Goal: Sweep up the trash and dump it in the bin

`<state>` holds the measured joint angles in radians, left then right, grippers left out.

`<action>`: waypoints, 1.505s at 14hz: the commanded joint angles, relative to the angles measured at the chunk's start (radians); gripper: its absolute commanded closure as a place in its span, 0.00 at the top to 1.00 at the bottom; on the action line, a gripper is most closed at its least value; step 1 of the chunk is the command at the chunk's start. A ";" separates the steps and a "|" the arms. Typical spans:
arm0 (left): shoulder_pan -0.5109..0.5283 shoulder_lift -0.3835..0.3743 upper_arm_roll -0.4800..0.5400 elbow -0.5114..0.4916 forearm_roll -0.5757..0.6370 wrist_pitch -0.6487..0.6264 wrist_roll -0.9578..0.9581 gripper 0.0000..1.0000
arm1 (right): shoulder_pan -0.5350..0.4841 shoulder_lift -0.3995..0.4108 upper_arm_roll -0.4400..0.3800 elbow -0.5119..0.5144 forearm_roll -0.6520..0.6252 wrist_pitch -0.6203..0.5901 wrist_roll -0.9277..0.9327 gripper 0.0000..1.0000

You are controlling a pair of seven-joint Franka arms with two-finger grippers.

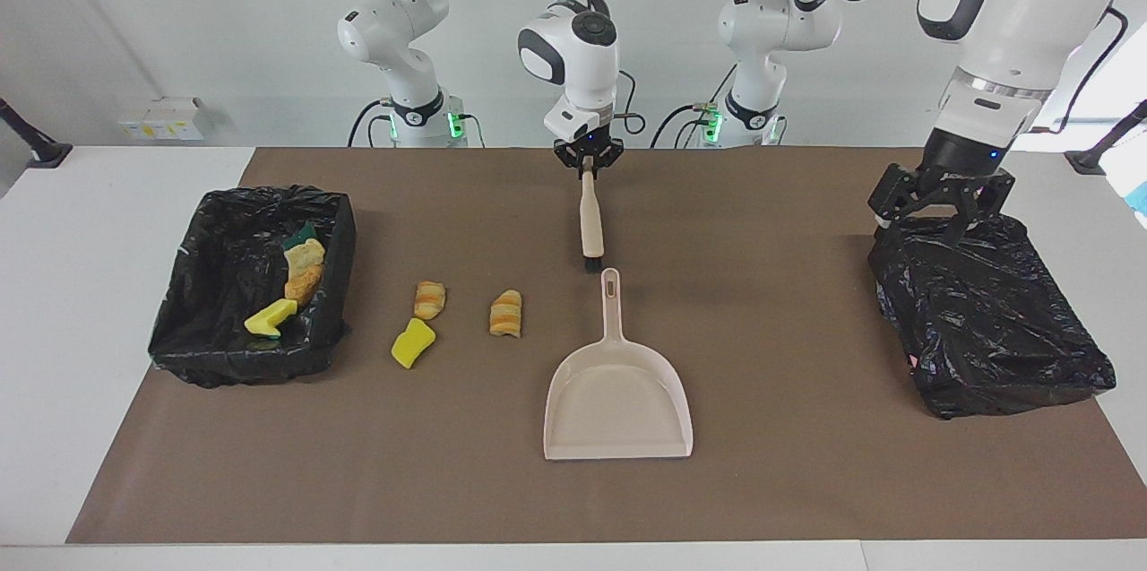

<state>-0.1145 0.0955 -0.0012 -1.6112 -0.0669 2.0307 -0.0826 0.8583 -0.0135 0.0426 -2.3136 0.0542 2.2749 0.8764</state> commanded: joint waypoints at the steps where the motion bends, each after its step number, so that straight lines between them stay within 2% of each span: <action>1: -0.028 0.042 0.006 -0.001 0.004 0.043 -0.028 1.00 | -0.030 -0.028 -0.007 0.084 0.018 -0.153 -0.002 0.00; 4: -0.095 0.119 0.006 0.002 0.009 0.077 -0.023 1.00 | -0.109 -0.109 -0.012 0.132 0.015 -0.328 -0.040 0.00; 6: -0.131 0.177 0.006 0.013 0.009 0.152 -0.026 1.00 | -0.159 -0.128 -0.017 0.173 -0.005 -0.452 -0.076 0.00; 7: -0.157 0.225 0.004 0.042 0.006 0.163 -0.042 1.00 | -0.180 -0.128 -0.017 0.192 -0.029 -0.495 -0.094 0.00; 9: -0.221 0.344 0.004 0.172 0.010 0.161 -0.149 1.00 | -0.203 -0.126 -0.015 0.210 -0.120 -0.572 -0.112 0.00; 10: -0.244 0.372 0.003 0.197 0.007 0.161 -0.170 1.00 | -0.209 -0.126 -0.017 0.211 -0.143 -0.603 -0.120 0.00; 13: -0.345 0.395 0.003 0.188 0.004 0.164 -0.253 1.00 | -0.287 -0.128 -0.015 0.201 -0.183 -0.687 -0.183 0.00; 16: -0.401 0.400 0.000 0.162 0.001 0.174 -0.279 1.00 | -0.402 -0.120 -0.012 0.181 -0.197 -0.678 -0.276 0.00; 21: -0.487 0.402 0.000 0.042 0.001 0.175 -0.330 1.00 | -0.485 -0.131 -0.013 0.132 -0.200 -0.647 -0.358 0.00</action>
<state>-0.5579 0.5059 -0.0182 -1.5192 -0.0669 2.2007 -0.3864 0.3997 -0.1268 0.0167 -2.1551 -0.1282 1.6093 0.5512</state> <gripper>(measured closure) 0.000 0.740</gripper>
